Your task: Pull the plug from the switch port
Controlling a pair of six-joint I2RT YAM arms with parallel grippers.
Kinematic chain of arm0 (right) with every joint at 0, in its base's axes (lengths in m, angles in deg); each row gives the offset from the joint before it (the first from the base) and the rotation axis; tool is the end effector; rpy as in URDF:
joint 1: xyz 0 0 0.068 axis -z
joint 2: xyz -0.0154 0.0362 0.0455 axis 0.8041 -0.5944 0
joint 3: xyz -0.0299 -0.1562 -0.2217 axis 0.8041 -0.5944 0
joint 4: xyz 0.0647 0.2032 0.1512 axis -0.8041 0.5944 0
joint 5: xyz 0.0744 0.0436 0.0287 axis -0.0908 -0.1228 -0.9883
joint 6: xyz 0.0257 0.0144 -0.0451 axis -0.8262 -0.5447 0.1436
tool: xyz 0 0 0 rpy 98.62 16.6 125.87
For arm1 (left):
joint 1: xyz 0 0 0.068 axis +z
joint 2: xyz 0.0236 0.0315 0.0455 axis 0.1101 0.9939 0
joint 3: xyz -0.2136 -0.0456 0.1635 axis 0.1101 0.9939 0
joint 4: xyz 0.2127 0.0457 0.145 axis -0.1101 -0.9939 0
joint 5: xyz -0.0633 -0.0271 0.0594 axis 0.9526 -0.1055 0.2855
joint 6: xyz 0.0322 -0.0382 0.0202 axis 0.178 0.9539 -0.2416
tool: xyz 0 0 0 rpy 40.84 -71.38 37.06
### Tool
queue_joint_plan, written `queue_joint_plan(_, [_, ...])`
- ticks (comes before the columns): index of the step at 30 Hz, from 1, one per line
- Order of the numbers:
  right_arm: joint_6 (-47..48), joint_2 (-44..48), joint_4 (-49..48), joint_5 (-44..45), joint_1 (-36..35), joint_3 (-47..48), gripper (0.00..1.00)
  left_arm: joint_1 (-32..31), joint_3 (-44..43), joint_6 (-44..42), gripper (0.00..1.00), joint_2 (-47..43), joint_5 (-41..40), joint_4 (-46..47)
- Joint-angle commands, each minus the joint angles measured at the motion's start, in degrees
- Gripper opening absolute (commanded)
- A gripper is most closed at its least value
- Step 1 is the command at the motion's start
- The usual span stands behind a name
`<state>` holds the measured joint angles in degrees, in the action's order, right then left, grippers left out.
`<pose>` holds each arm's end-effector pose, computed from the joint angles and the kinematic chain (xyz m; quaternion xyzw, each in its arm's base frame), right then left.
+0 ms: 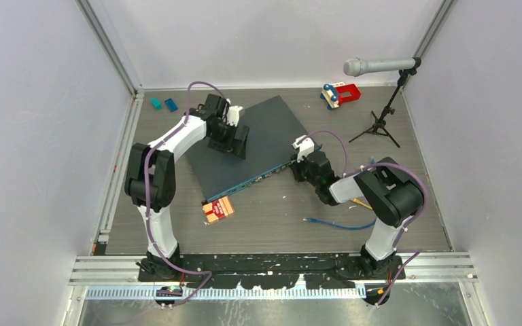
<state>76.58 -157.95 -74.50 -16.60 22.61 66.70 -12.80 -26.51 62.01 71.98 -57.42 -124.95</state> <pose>0.2715 0.1601 0.1205 -0.2130 0.8184 0.1169 0.5208 0.3810 -0.1437 0.2189 0.1820 0.9454 -0.1898 0.1927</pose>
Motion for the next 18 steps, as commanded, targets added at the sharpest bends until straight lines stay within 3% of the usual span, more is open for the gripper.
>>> queue_joint_plan(1, [-0.7,-1.5,-8.9,-0.4,-0.2,0.0,0.22,-0.2,-2.1,0.8,0.89,0.2,-0.3,-0.5])
queue_joint_plan(8, [-0.6,-1.5,-9.8,1.0,-0.3,-0.5,0.01,-0.1,-2.0,0.7,0.88,0.8,-0.5,-0.7])
queue_joint_plan(18, [-0.7,0.4,-4.7,2.2,-0.2,-0.4,0.01,-0.2,-1.5,-0.1,0.88,0.3,-0.7,-0.9])
